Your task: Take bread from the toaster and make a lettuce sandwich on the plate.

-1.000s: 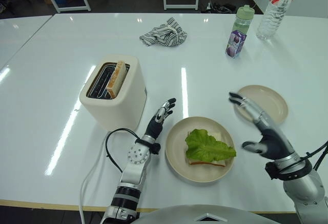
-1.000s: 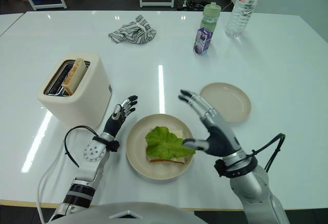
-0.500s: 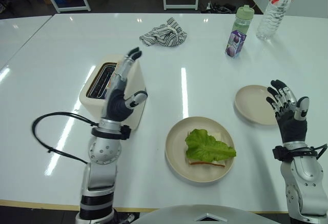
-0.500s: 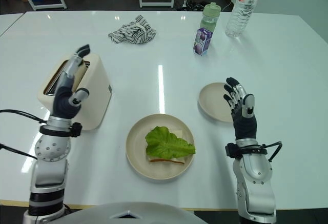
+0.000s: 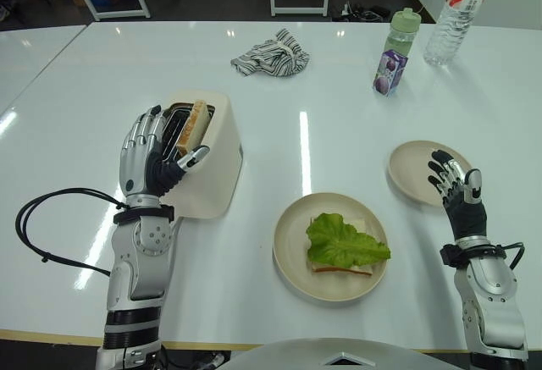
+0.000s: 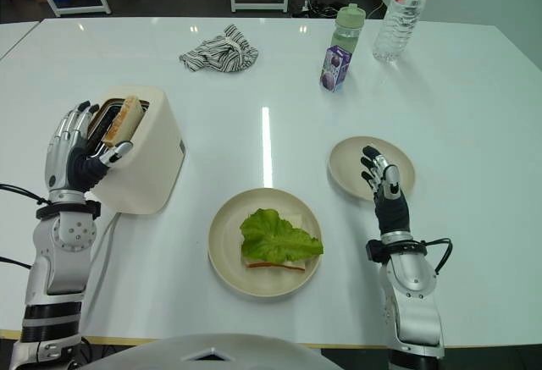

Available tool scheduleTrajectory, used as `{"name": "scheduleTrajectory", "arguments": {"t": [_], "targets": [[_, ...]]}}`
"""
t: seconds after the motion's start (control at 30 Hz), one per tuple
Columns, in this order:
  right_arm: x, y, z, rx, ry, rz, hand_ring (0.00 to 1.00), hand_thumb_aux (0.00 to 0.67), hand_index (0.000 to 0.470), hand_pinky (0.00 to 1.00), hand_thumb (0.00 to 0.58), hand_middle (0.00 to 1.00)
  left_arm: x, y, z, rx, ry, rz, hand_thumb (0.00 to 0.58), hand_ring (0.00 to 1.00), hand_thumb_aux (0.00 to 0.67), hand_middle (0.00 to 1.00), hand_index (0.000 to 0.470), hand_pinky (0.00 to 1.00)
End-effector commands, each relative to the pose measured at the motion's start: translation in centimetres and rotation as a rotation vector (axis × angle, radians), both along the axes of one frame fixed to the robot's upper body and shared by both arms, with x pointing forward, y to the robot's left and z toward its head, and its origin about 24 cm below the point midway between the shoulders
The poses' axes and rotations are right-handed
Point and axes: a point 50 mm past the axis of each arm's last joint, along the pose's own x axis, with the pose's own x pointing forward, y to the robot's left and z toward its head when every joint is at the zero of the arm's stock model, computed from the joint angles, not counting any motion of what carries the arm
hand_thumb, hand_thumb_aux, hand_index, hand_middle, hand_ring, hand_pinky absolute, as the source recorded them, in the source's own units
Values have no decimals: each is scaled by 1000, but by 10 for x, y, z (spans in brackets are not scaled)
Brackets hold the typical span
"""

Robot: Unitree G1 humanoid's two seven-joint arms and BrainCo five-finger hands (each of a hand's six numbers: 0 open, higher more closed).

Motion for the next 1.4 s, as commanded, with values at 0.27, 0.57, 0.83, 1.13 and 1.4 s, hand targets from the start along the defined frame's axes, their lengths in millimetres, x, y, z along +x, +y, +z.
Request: {"name": "scheduleTrajectory", "arguments": {"t": [0.27,0.57,0.83,1.13,1.4], "targets": [[-3,-2,-4,-23,18,-12,0,0,0,0,0,0,7,5,-10,30,42,34,346,0,244,0,171,0],[-4,-2,-5,-23,21,-17,0,0,0,0,0,0,6,-1,-12,-46,63,-13,580,863,670,863,470,863],[-4,-1,-6,-26,22,-21,0,0,0,0,0,0,1,-11,19,60,-227,-35,580,1000,670,1000,470,1000],[-1,1,-10,-92,19,-27,0,0,0,0,0,0,-32,-41,91,6,-814,-252,580,1000,670,1000,470,1000],[3,2,-13,-164,0,-38,0,0,0,0,0,0,-26,-91,88,-557,-596,-621,580,1000,670,1000,470,1000]]}}
